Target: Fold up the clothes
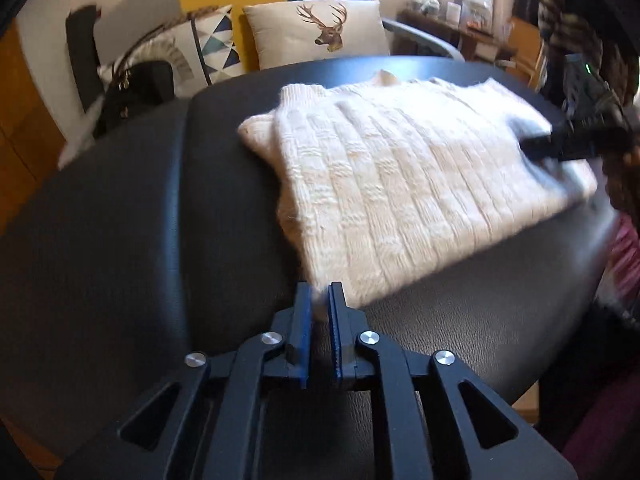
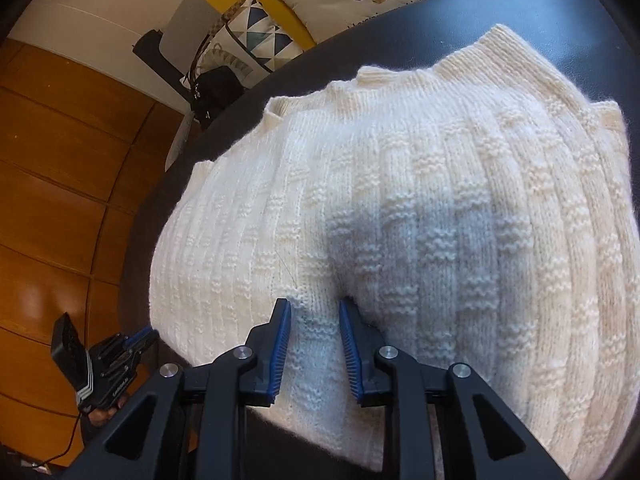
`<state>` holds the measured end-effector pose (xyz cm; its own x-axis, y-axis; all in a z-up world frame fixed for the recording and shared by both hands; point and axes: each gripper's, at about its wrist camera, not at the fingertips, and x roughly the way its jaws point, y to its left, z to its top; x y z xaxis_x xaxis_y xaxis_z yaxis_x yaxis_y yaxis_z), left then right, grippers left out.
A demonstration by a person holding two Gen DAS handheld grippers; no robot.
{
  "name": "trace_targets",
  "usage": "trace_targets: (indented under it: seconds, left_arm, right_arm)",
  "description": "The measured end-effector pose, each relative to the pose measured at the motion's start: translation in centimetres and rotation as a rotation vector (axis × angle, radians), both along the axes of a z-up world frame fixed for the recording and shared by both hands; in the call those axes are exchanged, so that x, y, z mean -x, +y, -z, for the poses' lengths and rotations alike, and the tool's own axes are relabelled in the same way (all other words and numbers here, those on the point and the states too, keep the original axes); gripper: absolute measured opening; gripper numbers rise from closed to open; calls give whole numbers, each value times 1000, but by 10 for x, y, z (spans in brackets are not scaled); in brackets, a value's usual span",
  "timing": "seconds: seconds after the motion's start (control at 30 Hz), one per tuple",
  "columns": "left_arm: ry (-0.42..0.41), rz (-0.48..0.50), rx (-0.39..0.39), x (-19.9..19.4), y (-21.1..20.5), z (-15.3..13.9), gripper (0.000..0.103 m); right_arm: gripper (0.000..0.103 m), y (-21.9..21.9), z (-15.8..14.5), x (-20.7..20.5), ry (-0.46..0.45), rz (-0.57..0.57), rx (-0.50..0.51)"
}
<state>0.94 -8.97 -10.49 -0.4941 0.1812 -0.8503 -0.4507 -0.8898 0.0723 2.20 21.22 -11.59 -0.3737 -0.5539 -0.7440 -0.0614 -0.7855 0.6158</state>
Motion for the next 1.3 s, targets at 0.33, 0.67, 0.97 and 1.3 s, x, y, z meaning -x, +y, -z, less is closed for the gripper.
trace_targets:
  seconds: [0.33, 0.67, 0.97, 1.3]
  left_arm:
    - [68, -125, -45, -16, -2, -25, 18]
    - [125, -126, -30, -7, 13, -31, 37]
    - [-63, -301, -190, 28, -12, 6, 40]
    - [-39, -177, -61, 38, 30, 10, 40]
  right_arm:
    - [28, 1, -13, -18, -1, 3, -63]
    - [30, 7, -36, -46, 52, 31, -190]
    - [27, 66, -43, -72, -8, 173, -458]
    - [28, 92, -38, -102, -16, 172, -374]
